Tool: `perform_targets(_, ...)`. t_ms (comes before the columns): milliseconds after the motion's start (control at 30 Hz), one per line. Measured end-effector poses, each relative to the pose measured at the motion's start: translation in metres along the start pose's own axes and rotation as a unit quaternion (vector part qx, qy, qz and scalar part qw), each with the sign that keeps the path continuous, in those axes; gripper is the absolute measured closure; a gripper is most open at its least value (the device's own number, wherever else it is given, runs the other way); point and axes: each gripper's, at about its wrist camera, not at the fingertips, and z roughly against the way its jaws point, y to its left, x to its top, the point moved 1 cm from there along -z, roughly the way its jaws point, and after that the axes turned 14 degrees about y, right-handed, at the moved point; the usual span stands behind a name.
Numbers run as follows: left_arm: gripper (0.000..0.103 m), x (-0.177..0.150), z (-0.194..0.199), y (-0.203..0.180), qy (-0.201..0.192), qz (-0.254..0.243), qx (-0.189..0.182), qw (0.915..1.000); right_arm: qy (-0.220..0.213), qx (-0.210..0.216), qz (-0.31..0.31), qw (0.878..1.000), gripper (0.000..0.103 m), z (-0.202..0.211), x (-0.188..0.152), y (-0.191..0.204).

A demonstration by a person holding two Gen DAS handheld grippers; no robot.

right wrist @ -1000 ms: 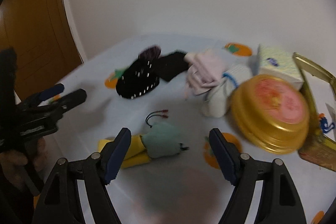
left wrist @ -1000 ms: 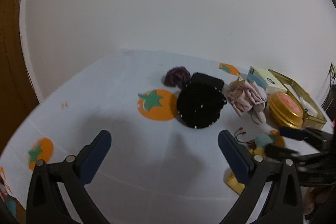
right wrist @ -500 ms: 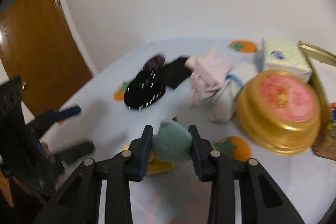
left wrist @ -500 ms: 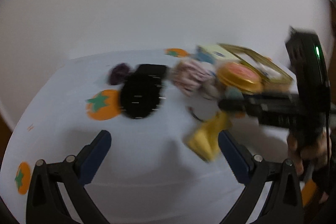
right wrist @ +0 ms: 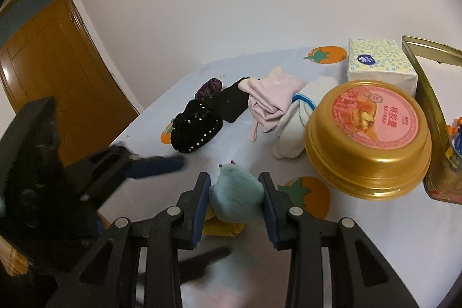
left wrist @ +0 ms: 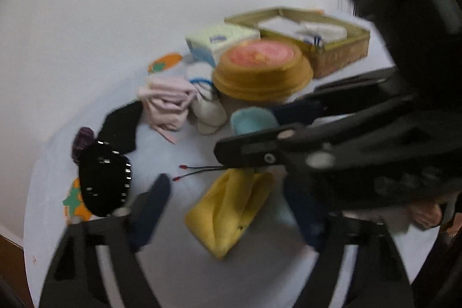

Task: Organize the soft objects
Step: 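Grasp the light-blue plush ball with the right gripper while the left grasps the yellow cloth, then carry the plush ball with the right gripper while the left carries the yellow cloth over the tray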

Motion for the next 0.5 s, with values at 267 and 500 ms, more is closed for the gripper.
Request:
perform_targets(267, 0.079, -0.005, -0.011, 0.018, 0.021, 0.054, -0.077, 0.9954, -0.015, 0.006, -0.013, 1.0, 0.065, 0.009, 0.0, -0.012)
perform_targets(500, 0.087, -0.012, -0.003, 0.027, 0.006, 0.096, -0.057, 0.9937, -0.072, 0.008, 0.008, 0.997, 0.066, 0.04, -0.004, -0.01)
